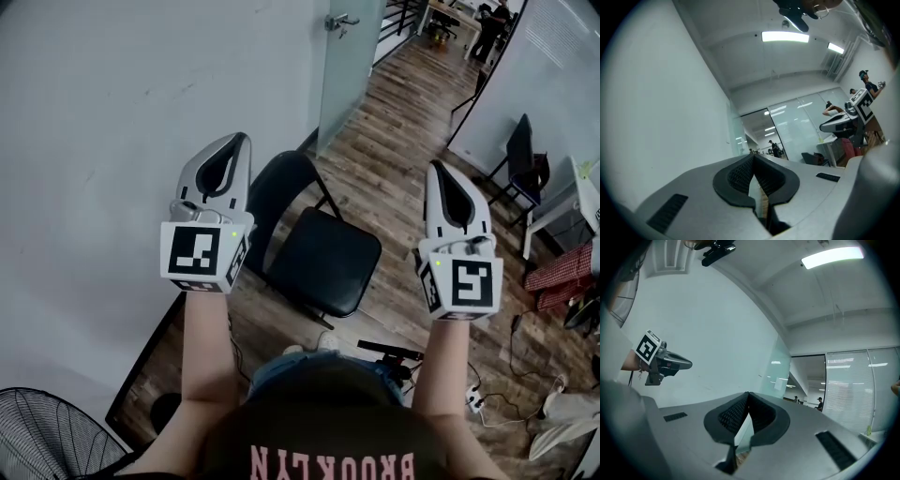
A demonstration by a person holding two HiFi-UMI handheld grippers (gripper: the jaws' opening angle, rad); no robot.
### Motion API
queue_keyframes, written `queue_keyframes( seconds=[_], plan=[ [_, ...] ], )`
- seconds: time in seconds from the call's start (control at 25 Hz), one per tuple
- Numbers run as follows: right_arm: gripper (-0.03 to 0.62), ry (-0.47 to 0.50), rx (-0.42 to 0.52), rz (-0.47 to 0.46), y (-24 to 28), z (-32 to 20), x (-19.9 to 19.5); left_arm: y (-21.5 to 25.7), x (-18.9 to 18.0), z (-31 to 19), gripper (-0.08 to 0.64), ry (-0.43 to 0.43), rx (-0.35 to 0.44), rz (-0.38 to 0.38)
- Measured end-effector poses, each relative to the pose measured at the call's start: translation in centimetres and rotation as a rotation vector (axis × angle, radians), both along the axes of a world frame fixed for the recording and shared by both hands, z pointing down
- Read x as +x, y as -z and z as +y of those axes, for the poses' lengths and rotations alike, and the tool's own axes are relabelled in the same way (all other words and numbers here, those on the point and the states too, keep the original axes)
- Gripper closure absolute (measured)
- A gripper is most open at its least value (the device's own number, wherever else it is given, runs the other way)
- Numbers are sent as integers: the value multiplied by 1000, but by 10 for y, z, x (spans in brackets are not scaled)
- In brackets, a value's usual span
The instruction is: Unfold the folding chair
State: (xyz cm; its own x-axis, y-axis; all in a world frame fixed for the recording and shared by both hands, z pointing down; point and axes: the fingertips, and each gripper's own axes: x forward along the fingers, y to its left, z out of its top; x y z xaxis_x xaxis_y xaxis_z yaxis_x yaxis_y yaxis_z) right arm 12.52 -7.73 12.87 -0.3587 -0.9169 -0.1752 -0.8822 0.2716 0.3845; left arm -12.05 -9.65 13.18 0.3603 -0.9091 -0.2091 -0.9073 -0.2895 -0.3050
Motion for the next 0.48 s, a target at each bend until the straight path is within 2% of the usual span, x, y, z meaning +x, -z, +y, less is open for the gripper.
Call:
queue_keyframes(
  seconds=[0.12,0.48],
  plan=[
    [592,-4,0,2,1,0,3,-1,0,-1,558,10,6,-30],
    [592,2,1,24,1,-2,4,-2,5,-2,558,-6,-1,-28]
  ],
)
